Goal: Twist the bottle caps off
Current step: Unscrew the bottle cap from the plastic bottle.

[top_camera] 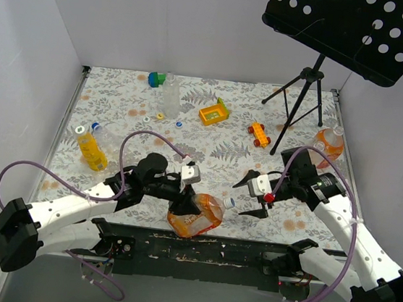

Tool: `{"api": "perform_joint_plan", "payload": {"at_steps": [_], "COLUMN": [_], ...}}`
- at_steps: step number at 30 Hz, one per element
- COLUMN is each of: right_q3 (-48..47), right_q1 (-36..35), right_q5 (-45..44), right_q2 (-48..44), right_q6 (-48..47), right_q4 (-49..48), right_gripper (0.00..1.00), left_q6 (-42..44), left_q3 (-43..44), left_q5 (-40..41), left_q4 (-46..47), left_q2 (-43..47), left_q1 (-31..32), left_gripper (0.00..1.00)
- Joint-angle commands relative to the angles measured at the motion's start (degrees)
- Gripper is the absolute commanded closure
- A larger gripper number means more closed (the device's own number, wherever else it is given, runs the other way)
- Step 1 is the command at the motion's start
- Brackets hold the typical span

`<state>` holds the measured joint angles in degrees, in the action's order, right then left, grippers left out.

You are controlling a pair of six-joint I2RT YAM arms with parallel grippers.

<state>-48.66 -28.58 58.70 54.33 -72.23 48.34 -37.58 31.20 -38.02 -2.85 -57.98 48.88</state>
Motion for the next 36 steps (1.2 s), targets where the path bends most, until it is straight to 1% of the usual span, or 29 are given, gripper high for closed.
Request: {"api": "perform_joint_plan", "payload": {"at_steps": [1, 5, 7, 9, 12, 14, 15, 19, 22, 24, 30, 33, 36], "right_q3": [-2.2, -3.2, -4.5, -5.3, -4.7, -2.6, -1.6, 0.7, 0.2, -0.3, 0.5, -0.2, -0.9], "right_q1": [1.4, 2.7, 3.5, 4.1, 5.2, 5.6, 5.8, 5.8, 5.3, 4.6, 2.1, 1.6, 0.5], "right_q5": [-0.2, -0.7, -0.1, 2.2, 6.8, 7.3, 7.1, 6.1, 3.8, 2.7, 0.0, -0.4, -1.6], "right_q2": [-2.7, -3.9, -3.5, -2.6, -0.6, 0.2, 0.6, 3.4, 6.0, 7.3, 9.0, 9.9, 10.8], "right_q6": [5.9, 11.2, 15.8, 22.8, 34.9, 47.5, 50.7, 61.1, 63.3, 62.9, 63.3, 62.9, 62.4], "right_q4": [1.7, 2.6, 2.6, 0.6, -5.3, -13.0, -16.3, -22.3, -21.9, -20.1, -20.5, -20.1, -19.5], "right_gripper": [0.18, 0.18, 0.18, 0.18, 0.19, 0.18, 0.17, 0.14, 0.14, 0.14, 0.14, 0.18, 0.25], "left_q6": [-0.5, -0.7, -0.8, -0.9, -0.8, -0.7, -0.7, -0.7, -0.8, -1.0, -1.6, -1.8, -2.1], "left_q3": [-1.1, -1.3, -1.2, -1.0, -0.4, 0.2, 0.4, 1.3, 1.7, 1.8, 2.1, 2.1, 2.1], "left_q5": [1.6, 2.9, 3.4, 3.7, 4.4, 5.1, 5.4, 6.5, 7.2, 7.7, 8.0, 8.0, 8.2], "left_q4": [0.2, 0.3, 0.3, 0.2, 0.2, 0.1, 0.0, -0.1, -0.2, -0.3, -0.3, -0.2, -0.3], "left_q2": [3.2, 4.2, 4.1, 3.7, 3.2, 2.8, 2.6, 1.9, 1.6, 1.5, 1.4, 1.3, 1.1], "left_q1": [0.2, 0.2, 0.2, 0.2, 0.2, 0.2, 0.2, 0.4, 0.5, 0.6, 0.5, 0.7, 0.7], "left_gripper": [1.0, 1.0, 1.0, 1.0, 1.0, 1.0, 1.0, 1.0, 1.0, 1.0, 1.0, 1.0, 1.0]}}
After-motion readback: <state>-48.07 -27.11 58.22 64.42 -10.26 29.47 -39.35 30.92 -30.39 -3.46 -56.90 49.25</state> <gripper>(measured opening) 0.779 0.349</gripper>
